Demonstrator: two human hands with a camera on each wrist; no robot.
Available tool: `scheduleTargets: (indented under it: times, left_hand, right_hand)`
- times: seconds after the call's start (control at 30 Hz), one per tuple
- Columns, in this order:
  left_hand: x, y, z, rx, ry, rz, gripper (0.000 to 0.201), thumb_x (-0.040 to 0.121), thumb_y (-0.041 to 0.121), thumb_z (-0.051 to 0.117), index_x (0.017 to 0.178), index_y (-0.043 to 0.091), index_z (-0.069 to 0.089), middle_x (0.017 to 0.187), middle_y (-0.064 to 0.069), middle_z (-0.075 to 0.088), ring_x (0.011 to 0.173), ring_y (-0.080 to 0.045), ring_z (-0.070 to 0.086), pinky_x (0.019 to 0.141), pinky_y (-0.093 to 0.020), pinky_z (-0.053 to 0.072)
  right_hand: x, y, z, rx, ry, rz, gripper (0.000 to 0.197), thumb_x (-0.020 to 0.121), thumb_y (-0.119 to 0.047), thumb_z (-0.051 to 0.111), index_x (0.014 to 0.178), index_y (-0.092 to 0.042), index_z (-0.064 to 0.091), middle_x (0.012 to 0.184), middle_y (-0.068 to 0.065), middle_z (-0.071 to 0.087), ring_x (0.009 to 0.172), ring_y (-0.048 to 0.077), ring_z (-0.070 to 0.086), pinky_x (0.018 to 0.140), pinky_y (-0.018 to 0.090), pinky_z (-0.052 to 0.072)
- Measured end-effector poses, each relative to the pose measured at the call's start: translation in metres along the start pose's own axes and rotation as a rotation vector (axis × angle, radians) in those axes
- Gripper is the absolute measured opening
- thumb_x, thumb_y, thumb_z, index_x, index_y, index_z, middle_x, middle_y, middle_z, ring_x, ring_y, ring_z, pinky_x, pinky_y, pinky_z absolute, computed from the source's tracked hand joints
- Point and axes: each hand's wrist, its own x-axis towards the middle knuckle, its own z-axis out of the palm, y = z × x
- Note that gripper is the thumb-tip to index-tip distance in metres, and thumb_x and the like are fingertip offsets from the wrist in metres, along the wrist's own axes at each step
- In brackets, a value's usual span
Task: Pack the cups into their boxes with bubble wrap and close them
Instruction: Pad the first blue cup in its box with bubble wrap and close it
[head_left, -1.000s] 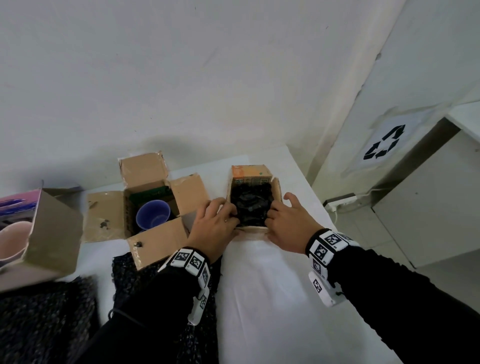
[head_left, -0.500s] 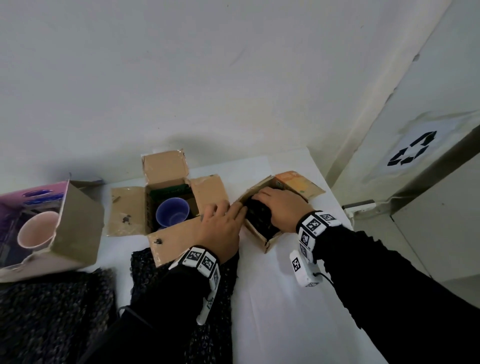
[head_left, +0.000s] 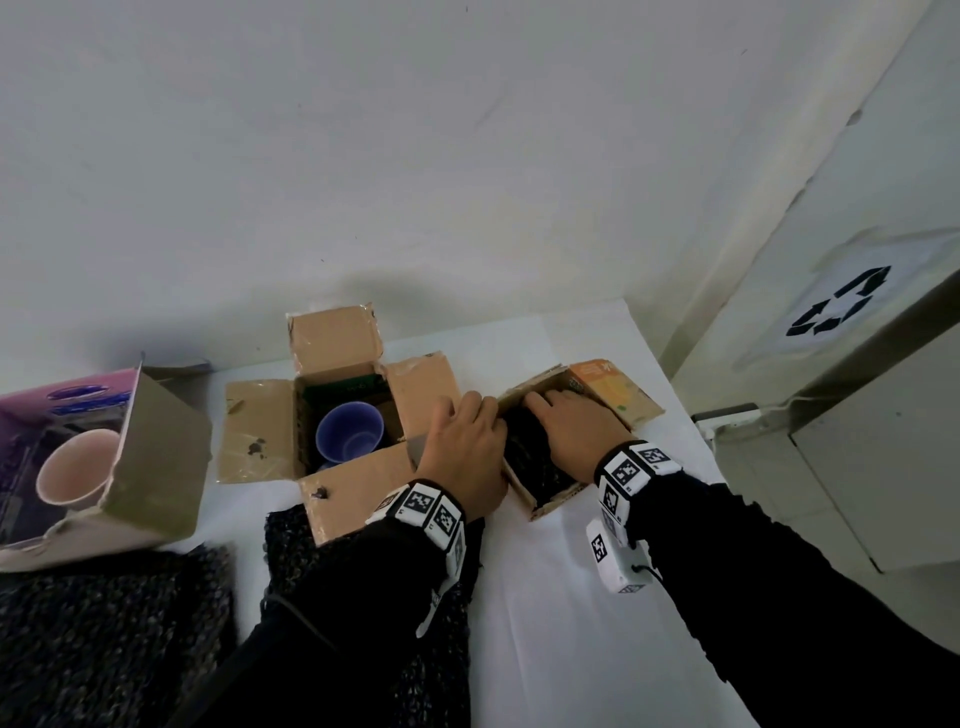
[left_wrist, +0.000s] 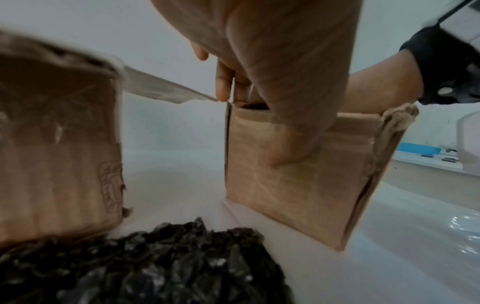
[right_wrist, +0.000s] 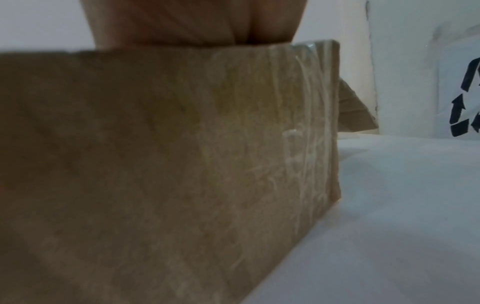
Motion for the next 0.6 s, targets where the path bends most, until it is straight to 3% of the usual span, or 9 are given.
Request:
scheduleTargets:
  times: [0.1, 0.2, 0.33, 0.43, 0.47, 0.53, 0.6]
  left_hand:
    - [0.002, -0.01, 0.002, -0.017, 0.006, 0.056, 0.057, 0.073, 0.065, 0.054, 0.107, 0.019, 0.057, 0.112, -0.004, 0.046, 0.105, -0.027, 0.038, 0.086, -0.042, 0.028]
    - [0.003, -0.016, 0.002, -0.027, 0.058, 0.105, 0.063, 0.074, 0.07, 0.053, 0.11, 0.019, 0.06, 0.115, -0.003, 0.047, 0.111, -0.027, 0.036, 0.091, -0.042, 0.026]
    - [-0.005, -0.019, 0.012, -0.12, 0.161, 0.109, 0.064, 0.064, 0.072, 0.058, 0.103, 0.023, 0.07, 0.119, -0.001, 0.051, 0.12, -0.029, 0.038, 0.099, -0.043, 0.022]
    - [-0.011, -0.016, 0.021, -0.186, 0.182, 0.106, 0.067, 0.066, 0.071, 0.058, 0.108, 0.02, 0.068, 0.119, -0.001, 0.051, 0.115, -0.027, 0.044, 0.099, -0.04, 0.03]
    - [-0.012, -0.014, 0.021, -0.223, 0.181, 0.094, 0.066, 0.068, 0.07, 0.059, 0.109, 0.019, 0.067, 0.119, -0.001, 0.049, 0.11, -0.025, 0.046, 0.095, -0.04, 0.038]
    - [-0.016, -0.008, 0.019, -0.303, 0.16, 0.045, 0.065, 0.071, 0.069, 0.06, 0.111, 0.018, 0.063, 0.119, 0.0, 0.044, 0.1, -0.021, 0.049, 0.074, -0.039, 0.051]
    - [-0.022, 0.001, 0.019, -0.31, 0.139, 0.009, 0.064, 0.073, 0.068, 0.06, 0.114, 0.018, 0.061, 0.117, -0.001, 0.046, 0.089, -0.019, 0.055, 0.053, -0.031, 0.049]
  right_hand:
    - [0.003, 0.001, -0.006, 0.021, -0.043, -0.03, 0.051, 0.081, -0.016, 0.056, 0.13, -0.015, 0.041, 0.113, 0.011, 0.058, 0.107, 0.029, 0.05, 0.08, 0.038, 0.047]
    - [0.001, 0.008, -0.007, -0.073, 0.041, -0.093, 0.044, 0.069, -0.017, 0.065, 0.113, -0.012, 0.058, 0.104, 0.011, 0.06, 0.103, 0.033, 0.049, 0.081, 0.043, 0.05]
    - [-0.005, 0.007, -0.006, -0.023, 0.032, -0.006, 0.043, 0.087, -0.011, 0.051, 0.129, -0.012, 0.043, 0.12, 0.014, 0.051, 0.105, 0.032, 0.054, 0.082, 0.042, 0.05]
    - [-0.004, 0.008, -0.012, -0.027, -0.026, -0.023, 0.042, 0.093, -0.011, 0.045, 0.134, -0.012, 0.038, 0.12, 0.014, 0.053, 0.102, 0.031, 0.058, 0.075, 0.037, 0.047]
    - [-0.005, 0.012, -0.014, -0.012, -0.006, -0.029, 0.041, 0.092, -0.011, 0.047, 0.133, -0.013, 0.04, 0.119, 0.012, 0.054, 0.102, 0.03, 0.058, 0.073, 0.036, 0.046]
    - [-0.012, 0.019, -0.017, 0.041, 0.113, -0.047, 0.035, 0.089, -0.01, 0.052, 0.124, -0.013, 0.049, 0.115, 0.01, 0.057, 0.099, 0.03, 0.058, 0.068, 0.035, 0.046]
    - [-0.025, 0.027, -0.02, 0.011, 0.277, -0.07, 0.017, 0.088, -0.016, 0.052, 0.103, -0.013, 0.059, 0.096, 0.008, 0.064, 0.086, 0.03, 0.059, 0.064, 0.033, 0.039]
